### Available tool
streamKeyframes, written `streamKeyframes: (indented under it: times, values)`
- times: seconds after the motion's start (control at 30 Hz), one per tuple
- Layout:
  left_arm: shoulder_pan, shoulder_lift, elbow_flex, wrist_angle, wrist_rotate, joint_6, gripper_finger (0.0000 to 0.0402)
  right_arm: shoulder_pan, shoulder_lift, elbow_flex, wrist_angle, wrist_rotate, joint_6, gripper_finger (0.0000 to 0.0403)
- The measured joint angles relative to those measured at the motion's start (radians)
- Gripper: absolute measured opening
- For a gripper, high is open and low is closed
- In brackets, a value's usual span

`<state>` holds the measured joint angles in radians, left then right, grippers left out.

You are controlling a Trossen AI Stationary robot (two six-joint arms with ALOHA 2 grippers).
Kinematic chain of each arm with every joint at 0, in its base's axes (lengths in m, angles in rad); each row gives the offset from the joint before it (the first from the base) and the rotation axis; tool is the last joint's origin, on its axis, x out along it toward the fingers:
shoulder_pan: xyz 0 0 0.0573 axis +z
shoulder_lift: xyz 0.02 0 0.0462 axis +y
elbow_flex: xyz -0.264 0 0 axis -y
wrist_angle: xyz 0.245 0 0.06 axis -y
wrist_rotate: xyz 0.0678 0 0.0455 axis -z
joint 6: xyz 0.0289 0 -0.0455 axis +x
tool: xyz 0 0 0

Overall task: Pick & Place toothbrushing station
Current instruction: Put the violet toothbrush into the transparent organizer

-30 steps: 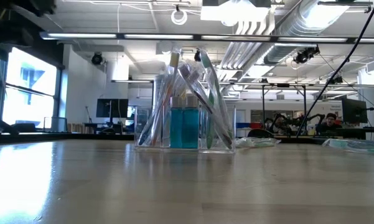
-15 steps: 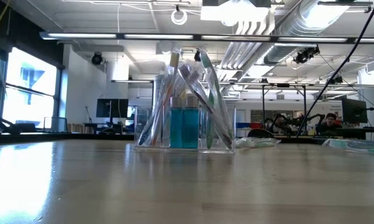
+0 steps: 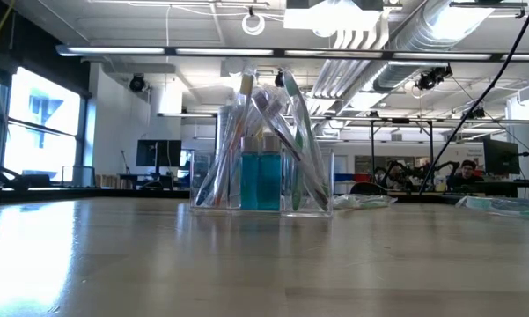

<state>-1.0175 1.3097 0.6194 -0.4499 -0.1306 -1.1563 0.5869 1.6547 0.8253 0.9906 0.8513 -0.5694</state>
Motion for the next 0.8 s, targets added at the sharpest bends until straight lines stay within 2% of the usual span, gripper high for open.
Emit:
streamKeyframes:
  times: [0.17, 0.37, 0.47, 0.6, 0.8]
  values:
    - [0.002, 0.075, -0.002, 0.006, 0.034, 0.001, 0.0252, -0.001, 0.000, 0.000, -0.007, -0.048, 0.001, 0.0175]
    - [0.003, 0.158, 0.001, -0.013, 0.072, 0.006, 0.0251, 0.000, 0.000, 0.000, -0.010, -0.054, 0.001, 0.0175]
    - [0.003, 0.162, 0.007, -0.039, 0.077, 0.009, 0.0233, -0.004, 0.000, 0.000, -0.015, -0.076, 0.000, 0.0175]
    - [0.004, 0.166, 0.032, -0.076, 0.082, 0.088, 0.0168, -0.009, 0.000, 0.000, -0.015, -0.068, -0.001, 0.0175]
    - [0.003, 0.168, 0.052, -0.100, 0.038, 0.191, 0.0022, -0.012, 0.000, 0.000, -0.016, -0.069, 0.000, 0.0175]
